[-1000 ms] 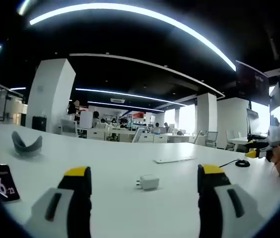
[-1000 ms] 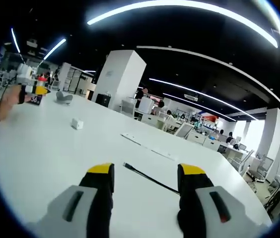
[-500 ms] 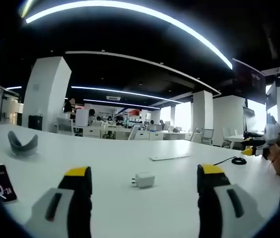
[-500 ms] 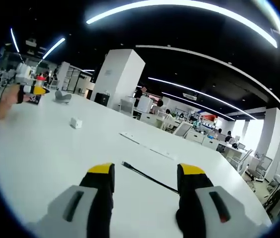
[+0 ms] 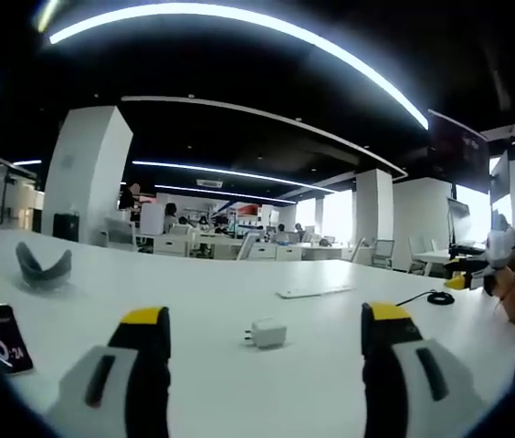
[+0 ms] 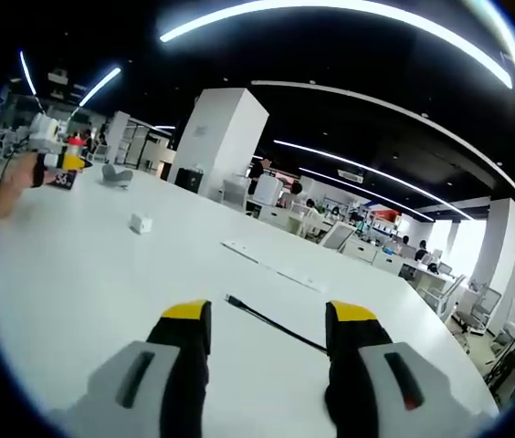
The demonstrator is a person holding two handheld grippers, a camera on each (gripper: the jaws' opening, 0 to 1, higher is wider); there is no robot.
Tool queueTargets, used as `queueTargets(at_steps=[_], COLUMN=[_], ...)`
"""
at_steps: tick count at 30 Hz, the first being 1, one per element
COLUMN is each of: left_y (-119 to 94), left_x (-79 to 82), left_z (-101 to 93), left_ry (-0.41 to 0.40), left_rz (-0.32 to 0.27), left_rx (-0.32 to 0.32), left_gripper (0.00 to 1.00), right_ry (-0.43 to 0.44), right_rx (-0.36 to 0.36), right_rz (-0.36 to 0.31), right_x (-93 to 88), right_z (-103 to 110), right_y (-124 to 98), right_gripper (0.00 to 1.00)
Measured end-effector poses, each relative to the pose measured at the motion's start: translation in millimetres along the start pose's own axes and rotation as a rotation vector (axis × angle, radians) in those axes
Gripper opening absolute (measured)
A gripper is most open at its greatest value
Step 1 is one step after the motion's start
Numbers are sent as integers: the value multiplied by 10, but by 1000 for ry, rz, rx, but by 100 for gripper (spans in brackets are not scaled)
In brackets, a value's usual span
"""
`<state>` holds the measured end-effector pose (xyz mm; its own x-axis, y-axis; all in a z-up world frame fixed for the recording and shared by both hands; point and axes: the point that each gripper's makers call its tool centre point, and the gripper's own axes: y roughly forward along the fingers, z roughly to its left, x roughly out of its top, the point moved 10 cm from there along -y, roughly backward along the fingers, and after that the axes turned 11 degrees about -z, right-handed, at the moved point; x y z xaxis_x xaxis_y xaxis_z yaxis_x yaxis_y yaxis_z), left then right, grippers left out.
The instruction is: Plug the desk Type‑C cable into the charger adapter.
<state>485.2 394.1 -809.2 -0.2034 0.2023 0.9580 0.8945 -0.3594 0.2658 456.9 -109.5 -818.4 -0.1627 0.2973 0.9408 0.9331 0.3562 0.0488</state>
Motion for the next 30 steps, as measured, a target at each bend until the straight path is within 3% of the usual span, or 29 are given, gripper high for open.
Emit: queueTargets(at_steps=[3, 15, 30], left_y=[13, -1, -89], left_x=[-29, -25, 159], left_z=[-25, -29, 115], left_ry=[1, 12, 40], left_rz=[23, 22, -95], left_rx=[-17, -12, 73], left_gripper=[86, 86, 85], right_ry=[-1, -7, -10], right_rx=[3, 17, 21], right_rz=[1, 17, 14], right_x=[-1, -12, -10], right_z=[4, 26, 44], right_y=[-5, 2, 15], right_gripper=[51, 51, 50])
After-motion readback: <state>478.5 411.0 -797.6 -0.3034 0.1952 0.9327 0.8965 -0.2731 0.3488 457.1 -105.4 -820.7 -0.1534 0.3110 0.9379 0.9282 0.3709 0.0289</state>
